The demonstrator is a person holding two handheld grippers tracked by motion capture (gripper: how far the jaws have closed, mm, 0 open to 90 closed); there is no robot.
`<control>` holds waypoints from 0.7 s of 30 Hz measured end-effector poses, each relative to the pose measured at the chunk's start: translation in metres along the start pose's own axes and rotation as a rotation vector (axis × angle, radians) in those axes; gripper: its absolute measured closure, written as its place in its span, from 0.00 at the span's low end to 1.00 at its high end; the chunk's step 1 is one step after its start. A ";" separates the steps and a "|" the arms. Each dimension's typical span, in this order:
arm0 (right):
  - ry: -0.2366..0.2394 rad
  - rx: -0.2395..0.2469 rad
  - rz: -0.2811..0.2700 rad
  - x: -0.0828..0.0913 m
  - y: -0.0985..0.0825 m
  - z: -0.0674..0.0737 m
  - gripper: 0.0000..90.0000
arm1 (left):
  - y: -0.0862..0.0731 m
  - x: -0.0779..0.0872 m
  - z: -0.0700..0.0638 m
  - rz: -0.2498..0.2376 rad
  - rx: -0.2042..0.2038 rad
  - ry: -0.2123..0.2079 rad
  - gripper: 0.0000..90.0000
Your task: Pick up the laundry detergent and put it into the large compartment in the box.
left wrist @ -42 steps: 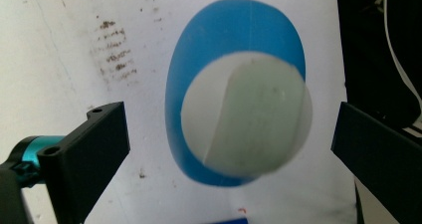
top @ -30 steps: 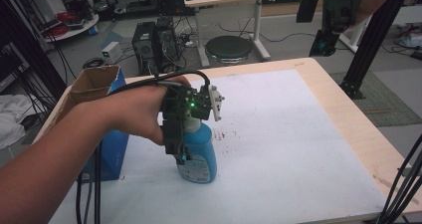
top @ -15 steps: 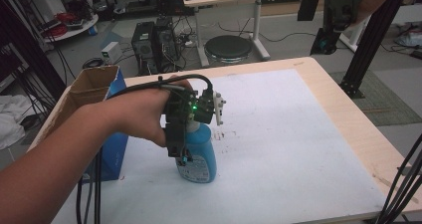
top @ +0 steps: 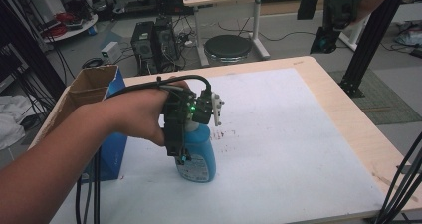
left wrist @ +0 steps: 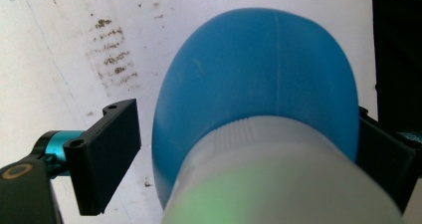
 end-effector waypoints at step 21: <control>0.001 -0.001 0.004 -0.004 0.000 -0.002 0.03 | 0.000 0.000 -0.001 0.006 -0.012 -0.011 0.23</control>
Point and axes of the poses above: each handheld gripper's, and its own axes: x roughly backward along the jaws, y roughly out of its top, z roughly to its left, the point moved 8 cm from there along -x, roughly forward along the jaws, and after that the axes turned 13 degrees about -z, right-handed, at the moved point
